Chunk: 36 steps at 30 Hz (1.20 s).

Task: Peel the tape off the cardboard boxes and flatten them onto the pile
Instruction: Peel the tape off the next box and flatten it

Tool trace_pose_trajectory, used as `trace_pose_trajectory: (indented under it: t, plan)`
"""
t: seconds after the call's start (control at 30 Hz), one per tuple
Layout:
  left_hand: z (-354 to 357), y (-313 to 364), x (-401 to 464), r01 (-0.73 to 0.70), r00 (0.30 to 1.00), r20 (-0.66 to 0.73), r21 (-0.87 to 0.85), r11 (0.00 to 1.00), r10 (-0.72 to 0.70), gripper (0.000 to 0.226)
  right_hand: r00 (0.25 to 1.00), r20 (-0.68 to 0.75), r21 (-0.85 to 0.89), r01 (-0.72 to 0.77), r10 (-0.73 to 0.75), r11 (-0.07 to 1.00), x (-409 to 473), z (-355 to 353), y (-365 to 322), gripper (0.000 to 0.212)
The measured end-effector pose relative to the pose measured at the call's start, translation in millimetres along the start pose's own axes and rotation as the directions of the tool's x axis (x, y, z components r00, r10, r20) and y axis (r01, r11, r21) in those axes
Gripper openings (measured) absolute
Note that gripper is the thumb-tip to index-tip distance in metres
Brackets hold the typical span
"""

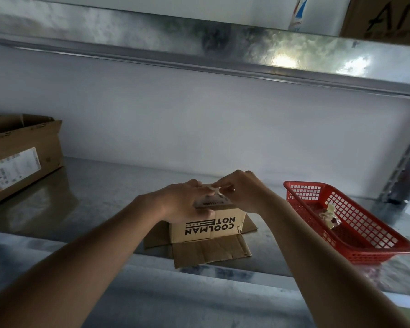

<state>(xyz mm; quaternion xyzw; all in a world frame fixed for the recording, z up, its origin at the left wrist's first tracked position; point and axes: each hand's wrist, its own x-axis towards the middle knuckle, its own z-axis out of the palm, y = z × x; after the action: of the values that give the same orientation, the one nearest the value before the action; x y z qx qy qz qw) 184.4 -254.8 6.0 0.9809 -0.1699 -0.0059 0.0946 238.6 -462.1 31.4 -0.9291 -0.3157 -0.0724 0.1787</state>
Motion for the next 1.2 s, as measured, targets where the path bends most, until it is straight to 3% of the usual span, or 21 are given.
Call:
trace_pose_trajectory:
  t: [0.2,0.4,0.73,0.87,1.0,1.2]
  plan:
    - [0.7,0.7,1.1,0.007,0.999,-0.034,-0.054,0.999,-0.009,0.064,0.98,-0.186,-0.104,-0.092,0.072,0.99,3.9,10.7,-11.9,0.017]
    - [2.9,-10.7,-0.8,0.023,0.999,-0.028,-0.058,0.998,-0.025,0.081,0.984,-0.179,-0.142,-0.037,0.011,0.989,3.2,6.8,4.4,0.022]
    - [-1.0,-6.7,3.0,0.02,1.0,-0.022,-0.069,0.997,-0.022,0.082,0.925,-0.357,0.045,-0.121,0.129,0.992,-7.7,3.9,27.1,0.022]
    - [-6.3,-0.3,4.8,0.027,0.999,-0.02,-0.07,0.997,-0.028,0.076,0.907,-0.359,0.321,-0.102,0.22,0.942,-9.8,-3.5,25.5,0.024]
    - [-9.6,3.7,3.6,0.02,1.0,-0.019,-0.092,0.996,-0.022,0.068,0.971,-0.194,0.193,-0.102,0.14,0.976,-7.9,0.7,18.9,0.012]
    - [-11.5,5.2,4.5,0.012,1.0,-0.023,-0.115,0.993,-0.015,0.055,0.999,-0.035,0.137,-0.02,0.025,0.99,-10.1,7.9,19.2,0.028]
